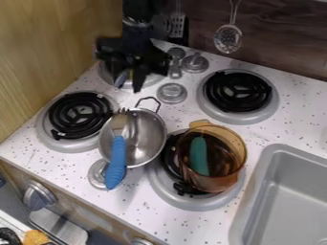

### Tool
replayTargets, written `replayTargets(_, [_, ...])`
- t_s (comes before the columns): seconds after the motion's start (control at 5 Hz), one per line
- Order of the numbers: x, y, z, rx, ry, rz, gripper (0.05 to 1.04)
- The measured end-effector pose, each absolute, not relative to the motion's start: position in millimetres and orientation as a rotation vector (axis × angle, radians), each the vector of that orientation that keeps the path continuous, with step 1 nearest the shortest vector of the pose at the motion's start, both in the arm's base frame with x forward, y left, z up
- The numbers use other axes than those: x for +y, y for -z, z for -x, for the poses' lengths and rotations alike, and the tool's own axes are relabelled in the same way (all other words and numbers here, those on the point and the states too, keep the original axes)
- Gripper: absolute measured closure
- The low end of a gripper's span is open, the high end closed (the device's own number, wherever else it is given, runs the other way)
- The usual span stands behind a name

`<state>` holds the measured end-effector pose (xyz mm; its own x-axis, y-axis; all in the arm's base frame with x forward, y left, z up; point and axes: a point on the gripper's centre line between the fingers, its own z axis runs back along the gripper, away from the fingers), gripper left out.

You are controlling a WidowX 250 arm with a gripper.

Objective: Collect the yellow knife from the pot to the top left burner

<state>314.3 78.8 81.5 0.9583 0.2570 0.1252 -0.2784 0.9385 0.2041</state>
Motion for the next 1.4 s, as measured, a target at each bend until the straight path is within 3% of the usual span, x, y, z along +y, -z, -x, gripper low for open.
replayTargets(0.2, [107.8, -71.9, -335.5, -0.120, -0.193, -0.229, 0.761])
replayTargets(0.8, [138.2, -16.9, -356.9, -0.177, -0.105, -0.232, 0.761])
replayTargets(1.0, [138.7, -7.2, -356.6, -0.164, -0.096, -0.230, 0.698])
replayTargets(1.4, [143.4, -7.0, -359.9, -0.189, -0.108, -0.213, 0.131])
